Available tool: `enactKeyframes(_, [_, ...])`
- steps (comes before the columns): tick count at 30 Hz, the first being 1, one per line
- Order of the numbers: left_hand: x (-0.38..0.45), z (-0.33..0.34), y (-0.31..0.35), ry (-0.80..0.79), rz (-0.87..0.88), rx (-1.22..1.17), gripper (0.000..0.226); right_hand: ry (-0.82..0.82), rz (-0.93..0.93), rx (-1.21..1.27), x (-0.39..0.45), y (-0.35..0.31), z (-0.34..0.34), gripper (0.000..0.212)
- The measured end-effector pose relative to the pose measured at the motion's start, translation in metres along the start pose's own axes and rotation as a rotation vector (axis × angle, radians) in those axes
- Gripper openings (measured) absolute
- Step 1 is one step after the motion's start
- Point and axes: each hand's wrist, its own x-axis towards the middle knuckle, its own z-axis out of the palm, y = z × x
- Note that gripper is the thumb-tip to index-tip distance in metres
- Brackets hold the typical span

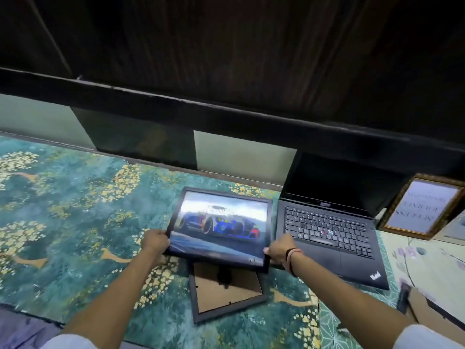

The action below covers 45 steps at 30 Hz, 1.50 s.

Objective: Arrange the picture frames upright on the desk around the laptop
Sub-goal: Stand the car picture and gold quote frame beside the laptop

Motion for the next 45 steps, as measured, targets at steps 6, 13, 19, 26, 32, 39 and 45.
enactKeyframes(6, [0.011, 0.009, 0.088, 0.094, 0.156, -0.088, 0.032, 0.284, -0.197, 0.022, 0.053, -0.066, -0.034, 0.043])
enactKeyframes(13, [0.047, 0.040, 0.147, 0.174, 0.282, -0.202, 0.034, 0.293, -0.279, 0.260, 0.116, -0.085, -0.042, 0.008])
enactKeyframes(19, [0.066, 0.058, 0.156, 0.183, 0.342, -0.250, 0.036, 0.159, -0.276, 0.347, 0.169, -0.073, -0.033, 0.029])
enactKeyframes(26, [0.065, 0.082, 0.161, 0.139, 0.338, -0.246, 0.037, 0.135, -0.229, 0.467, 0.140, -0.075, -0.031, 0.066])
enactKeyframes(32, [0.078, 0.084, 0.158, 0.037, 0.346, -0.191, 0.058, 0.182, -0.192, 0.586, 0.109, -0.095, -0.029, 0.070])
enactKeyframes(39, [0.092, 0.088, 0.153, -0.160, 0.351, -0.211, 0.075, 0.255, -0.175, 0.727, 0.111, -0.102, -0.015, 0.074])
enactKeyframes(45, [0.099, 0.087, 0.149, -0.246, 0.293, -0.215, 0.079, 0.387, -0.184, 0.634, 0.087, -0.099, -0.019, 0.033])
